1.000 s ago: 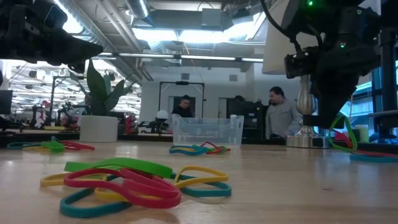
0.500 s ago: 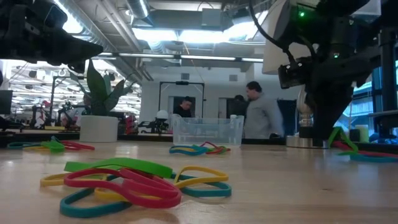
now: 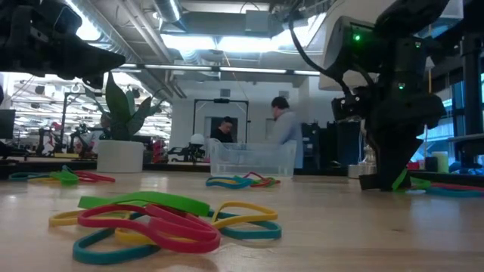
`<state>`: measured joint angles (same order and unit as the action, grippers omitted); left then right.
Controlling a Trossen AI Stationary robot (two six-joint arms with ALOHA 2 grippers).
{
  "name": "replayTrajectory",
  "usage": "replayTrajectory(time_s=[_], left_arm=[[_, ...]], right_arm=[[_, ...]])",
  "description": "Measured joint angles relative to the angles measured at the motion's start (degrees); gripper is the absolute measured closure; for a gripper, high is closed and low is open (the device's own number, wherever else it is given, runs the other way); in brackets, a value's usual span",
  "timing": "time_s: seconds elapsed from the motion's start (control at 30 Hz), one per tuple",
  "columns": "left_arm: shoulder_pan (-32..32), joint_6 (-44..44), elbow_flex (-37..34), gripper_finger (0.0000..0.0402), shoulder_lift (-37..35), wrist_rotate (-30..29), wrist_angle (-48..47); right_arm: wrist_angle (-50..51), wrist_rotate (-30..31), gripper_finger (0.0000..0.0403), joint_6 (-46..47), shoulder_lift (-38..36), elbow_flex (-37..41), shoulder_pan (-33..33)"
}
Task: Pick and place rubber bands into bin
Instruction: Put the black rubber band into the transparent bin
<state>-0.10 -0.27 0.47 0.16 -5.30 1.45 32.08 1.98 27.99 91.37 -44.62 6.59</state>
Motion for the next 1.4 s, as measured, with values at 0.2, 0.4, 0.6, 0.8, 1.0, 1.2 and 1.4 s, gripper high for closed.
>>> replayTrajectory(time_s=[0.2, 0.4, 0.6, 0.8, 1.0, 1.2, 1.4], left_arm=[[0.0, 0.0, 0.0, 0.0398, -0.02, 0.0, 0.0], [0.0, 0.0, -0.02, 0.0398, -0.02, 0.0, 0.0], [0.0, 0.0, 0.0, 0.0398, -0.02, 0.0, 0.0], [0.0, 0.0, 0.0, 0.0398, -0.02, 0.0, 0.0], [0.0, 0.0, -0.01, 0.0398, 0.0, 0.0, 0.0], [0.0, 0.0, 0.0, 0.0398, 0.0, 0.0, 0.0], [0.0, 0.0, 0.0, 0.0398, 0.0, 0.0, 0.0]], right_arm=[[-0.38, -0.17, 0.0337, 0.04, 0.0, 0.0, -0.01], [-1.21, -2.76, 0.0313, 0.24, 0.0, 0.0, -1.31], [-1.85, -3.49, 0.0241, 0.32, 0.0, -0.01, -2.65], [-3.03, -2.87, 0.0194, -1.77, 0.02, -0.02, -2.69], [-4.96, -0.3, 0.0194, -6.53, 0.04, -0.02, -2.77], [-4.33, -0.35, 0.0271, -8.76, 0.2, -0.02, -2.73], [-4.67, -0.5, 0.0389, -8.77, 0.2, -0.02, -2.73]])
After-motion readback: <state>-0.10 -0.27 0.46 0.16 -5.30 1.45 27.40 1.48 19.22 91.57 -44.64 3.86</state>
